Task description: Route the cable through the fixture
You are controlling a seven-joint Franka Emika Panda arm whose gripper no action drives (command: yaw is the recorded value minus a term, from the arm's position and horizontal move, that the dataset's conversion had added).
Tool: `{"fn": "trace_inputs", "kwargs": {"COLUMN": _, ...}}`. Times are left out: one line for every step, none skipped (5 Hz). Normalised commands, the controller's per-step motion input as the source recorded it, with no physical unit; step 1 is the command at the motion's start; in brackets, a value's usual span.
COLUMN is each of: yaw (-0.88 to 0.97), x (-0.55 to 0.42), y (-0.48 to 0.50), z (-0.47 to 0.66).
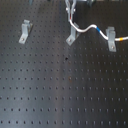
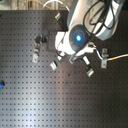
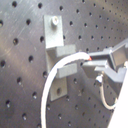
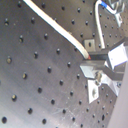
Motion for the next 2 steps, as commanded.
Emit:
{"fn": "trace_inputs", "kwargs": {"yaw": 0.0, "x": 0.002, "y": -0.017, "z": 0.35}}
{"fn": "trace_inputs", "kwargs": {"yaw": -0.29, "x": -0.086, "y": -0.098, "z": 0.32}}
